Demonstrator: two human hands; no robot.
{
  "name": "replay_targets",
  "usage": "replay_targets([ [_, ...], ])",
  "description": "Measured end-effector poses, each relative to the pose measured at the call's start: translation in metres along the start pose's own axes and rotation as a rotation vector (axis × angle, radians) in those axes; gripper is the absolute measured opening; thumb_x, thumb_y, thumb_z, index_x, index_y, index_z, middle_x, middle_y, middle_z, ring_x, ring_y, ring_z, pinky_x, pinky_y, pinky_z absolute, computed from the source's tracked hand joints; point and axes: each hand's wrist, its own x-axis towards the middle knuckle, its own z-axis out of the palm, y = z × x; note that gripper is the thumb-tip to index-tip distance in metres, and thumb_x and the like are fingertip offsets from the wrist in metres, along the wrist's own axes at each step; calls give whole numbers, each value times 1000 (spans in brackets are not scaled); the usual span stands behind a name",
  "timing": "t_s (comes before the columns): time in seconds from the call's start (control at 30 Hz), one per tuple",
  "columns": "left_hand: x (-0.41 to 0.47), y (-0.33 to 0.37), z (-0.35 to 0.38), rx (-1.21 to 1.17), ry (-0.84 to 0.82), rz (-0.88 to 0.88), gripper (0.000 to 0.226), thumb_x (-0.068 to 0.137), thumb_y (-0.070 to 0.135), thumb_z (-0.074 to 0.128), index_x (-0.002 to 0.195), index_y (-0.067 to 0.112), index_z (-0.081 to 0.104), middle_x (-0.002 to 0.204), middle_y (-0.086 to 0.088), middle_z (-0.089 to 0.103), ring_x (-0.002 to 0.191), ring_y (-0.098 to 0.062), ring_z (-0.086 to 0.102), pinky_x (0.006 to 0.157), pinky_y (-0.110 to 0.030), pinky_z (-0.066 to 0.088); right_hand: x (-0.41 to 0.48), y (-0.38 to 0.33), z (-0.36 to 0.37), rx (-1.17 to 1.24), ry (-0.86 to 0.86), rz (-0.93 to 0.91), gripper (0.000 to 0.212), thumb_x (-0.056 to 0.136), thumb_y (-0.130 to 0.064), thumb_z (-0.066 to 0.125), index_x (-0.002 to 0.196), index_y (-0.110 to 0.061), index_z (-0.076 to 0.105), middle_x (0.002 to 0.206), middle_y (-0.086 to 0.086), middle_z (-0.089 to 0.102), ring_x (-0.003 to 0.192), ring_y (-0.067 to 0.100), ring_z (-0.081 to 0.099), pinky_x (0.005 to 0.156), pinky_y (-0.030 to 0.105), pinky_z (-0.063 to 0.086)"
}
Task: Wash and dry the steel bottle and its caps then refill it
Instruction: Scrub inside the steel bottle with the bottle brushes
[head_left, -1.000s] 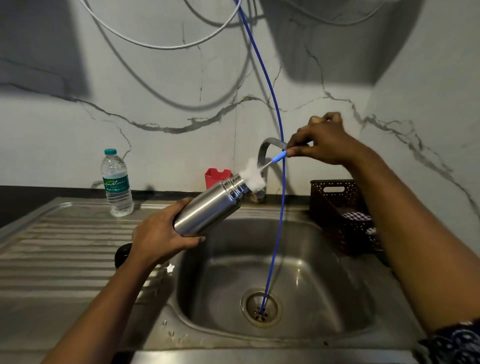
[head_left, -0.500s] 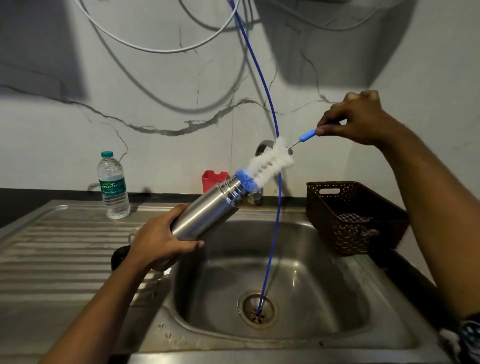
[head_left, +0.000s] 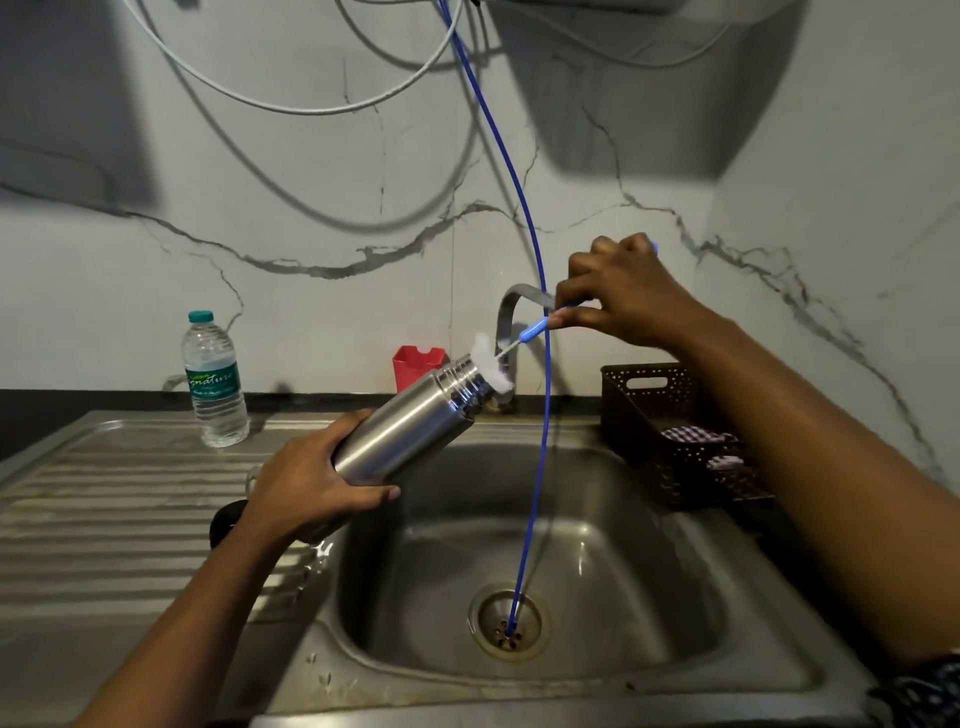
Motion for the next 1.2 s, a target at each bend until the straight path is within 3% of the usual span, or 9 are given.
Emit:
replay_targets([
  [0.1,0,0,-1,-20,-3,-1,93,48,73,70,131,38,48,104,6,68,87,-15,65,75,-39,55,-9,30,-17,-70,48,76,63,77,-71,28,84,-25,69,76,-7,52,83,18,44,76,33,16],
  [0.2,-2,0,-1,-12,-22,25,91,47,74,68,128,37,50,100,9,66,85,-14,64,74,-37,55,-19,41,-25,-59,60,143,67,75,-72,24,82,-23,68,72,-12,46,80,13,37,78,34,19],
  [0.37,-1,8,4,11,-32,40,95,46,75,65,131,36,47,102,11,63,88,-17,64,76,-38,55,-10,-7,-6,-17,49,58,56,79,-69,32,80,-24,65,72,-14,46,80,14,41,75,34,15],
  [0.53,-1,5,3,17,-19,31,95,47,75,65,132,37,47,103,8,66,88,-18,65,76,-38,55,1,-45,28,-4,-38,24,37,88,-60,45,88,-27,63,84,-13,49,86,6,33,84,37,23],
  [0.67,0,-2,-2,49,-2,13,92,47,77,66,130,43,45,102,8,68,88,-17,65,75,-38,54,-2,0,15,53,0,73,60,74,-76,34,85,-26,66,79,-8,62,84,13,44,73,29,12],
  [0.8,-2,-4,-5,43,17,-10,92,47,76,66,130,41,47,103,9,67,88,-16,65,76,-38,54,-16,54,-10,81,41,235,74,66,-86,35,83,-22,69,73,-3,60,83,16,46,77,29,14],
  [1.0,-3,-7,-5,69,27,-9,95,46,76,66,132,40,46,105,7,68,89,-18,66,76,-38,55,-9,28,6,146,36,224,65,64,-80,32,85,-30,68,71,-13,54,84,11,44,75,29,12],
  [1.07,-4,-6,-7,86,43,-9,94,48,76,66,132,40,45,104,10,67,88,-16,65,75,-37,55,-5,8,18,200,46,216,53,71,-75,45,85,-29,68,71,-13,55,86,14,49,75,29,12],
  [1.2,-3,6,2,116,-5,17,102,44,77,60,136,36,46,106,9,65,95,-19,65,76,-30,49,9,-43,47,193,-14,23,35,83,-61,53,92,-31,68,82,-12,60,89,7,42,75,26,9],
])
